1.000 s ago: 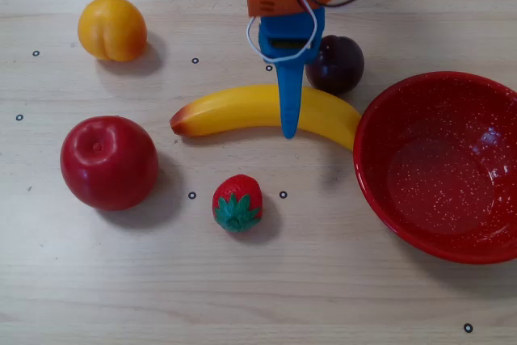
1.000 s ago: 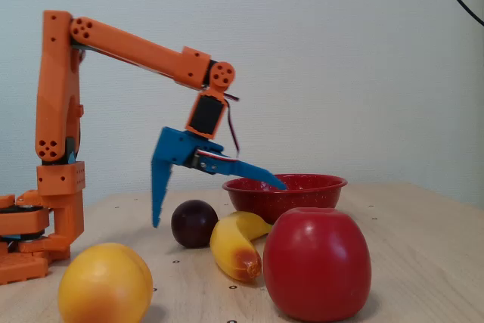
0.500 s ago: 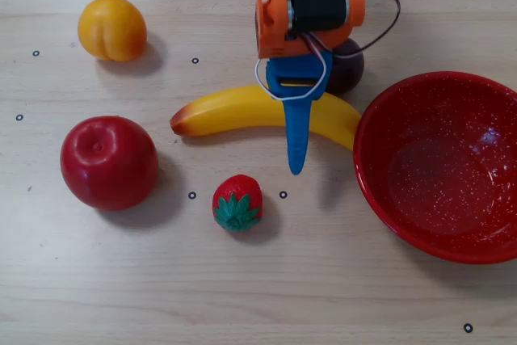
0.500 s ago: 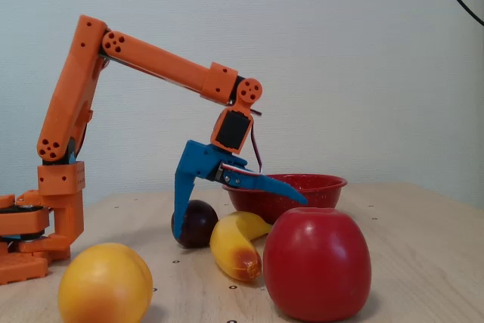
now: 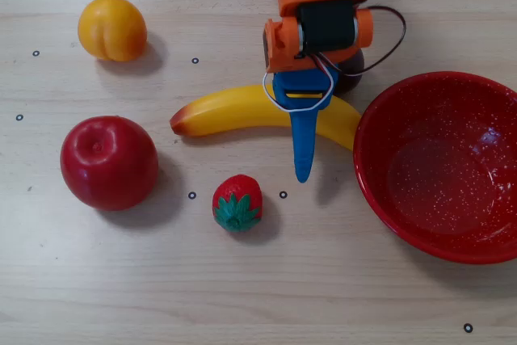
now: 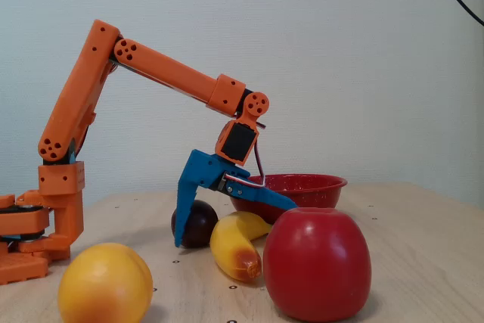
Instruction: Put the banana in the red bowl.
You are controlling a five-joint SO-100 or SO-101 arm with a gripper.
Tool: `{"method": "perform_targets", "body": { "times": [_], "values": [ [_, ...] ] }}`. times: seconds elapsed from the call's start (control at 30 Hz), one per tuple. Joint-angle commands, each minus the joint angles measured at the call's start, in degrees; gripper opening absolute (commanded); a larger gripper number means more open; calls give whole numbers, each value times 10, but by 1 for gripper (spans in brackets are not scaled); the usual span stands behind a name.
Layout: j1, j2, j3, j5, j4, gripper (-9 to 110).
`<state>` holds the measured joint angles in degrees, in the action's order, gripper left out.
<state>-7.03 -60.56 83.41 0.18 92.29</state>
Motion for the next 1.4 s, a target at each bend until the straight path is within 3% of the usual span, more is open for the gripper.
{"method": "perform_targets", "body": {
  "times": [0.0, 1.17, 1.37],
  "values": [
    [-7, -29, -47, -18, -5, 83],
    [14, -28, -18, -33, -22, 71],
    [17, -29, -17, -37, -18, 61]
  ]
}}
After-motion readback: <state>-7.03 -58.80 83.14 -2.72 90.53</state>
